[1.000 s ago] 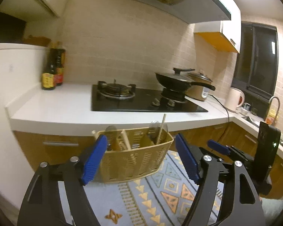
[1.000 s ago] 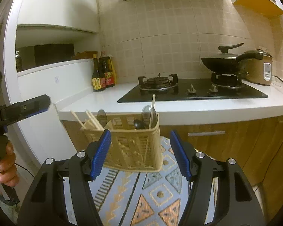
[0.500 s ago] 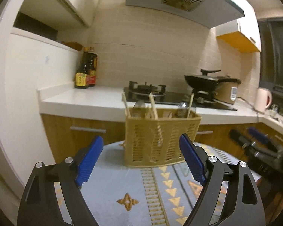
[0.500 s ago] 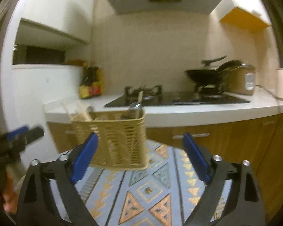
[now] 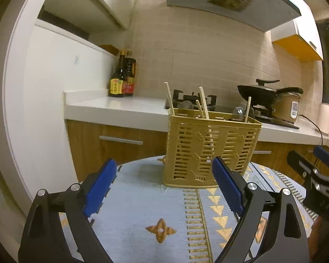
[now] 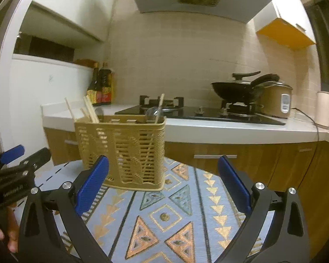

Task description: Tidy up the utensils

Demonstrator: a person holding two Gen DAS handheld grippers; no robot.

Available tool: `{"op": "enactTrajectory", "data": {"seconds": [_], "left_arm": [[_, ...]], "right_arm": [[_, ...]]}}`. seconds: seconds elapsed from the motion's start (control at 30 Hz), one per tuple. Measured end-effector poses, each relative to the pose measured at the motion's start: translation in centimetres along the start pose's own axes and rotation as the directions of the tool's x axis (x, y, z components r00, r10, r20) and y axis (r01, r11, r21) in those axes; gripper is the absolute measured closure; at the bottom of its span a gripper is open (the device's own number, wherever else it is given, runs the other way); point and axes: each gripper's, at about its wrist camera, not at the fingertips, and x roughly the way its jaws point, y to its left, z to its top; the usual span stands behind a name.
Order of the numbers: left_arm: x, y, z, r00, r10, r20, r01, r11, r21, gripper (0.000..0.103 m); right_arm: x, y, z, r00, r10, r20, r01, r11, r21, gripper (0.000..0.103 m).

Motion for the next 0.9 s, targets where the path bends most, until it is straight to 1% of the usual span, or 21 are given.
{"op": "enactTrajectory", "data": {"seconds": [0.07,0.17,0.27,0.5,0.9], "left_arm": [[0.11,0.01,-0.06,1.000,-0.001,-0.013,0.001,1.000,0.003,0.016],[0.18,-0.21,-0.22,1.000,0.013,-0.019,-0.012,1.000,0.023,0.016],[0.27,-0.59,-0.38,0.999,0.024,-0.027,-0.023,0.999,0.043,0.016],[0.12,-0.83,-0.46,0.999,0.036,-0.016,-0.035,0.998,0.051,0.009],[0.09,-0.87,-0.47,0.999,0.044,-0.021,-0.043,0.997,0.061,0.008]], "right_arm": [[-0.06,0.18,-0.03,1.000,0.019,-0.004,-0.019,1.000,-0.003,0.008],[-0.20,0.25,0.03,1.000,0.027,-0.006,-0.027,1.000,-0.002,0.008],[-0.13,0.08,0.05,1.000,0.026,-0.014,-0.026,1.000,0.007,0.008],[-0.27,-0.40,0.05,1.000,0.021,-0.020,-0.021,1.000,0.021,0.008],[0.10,-0.67,-0.05,0.999,0.013,-0.035,-0.011,0.999,0.030,0.008]]}}
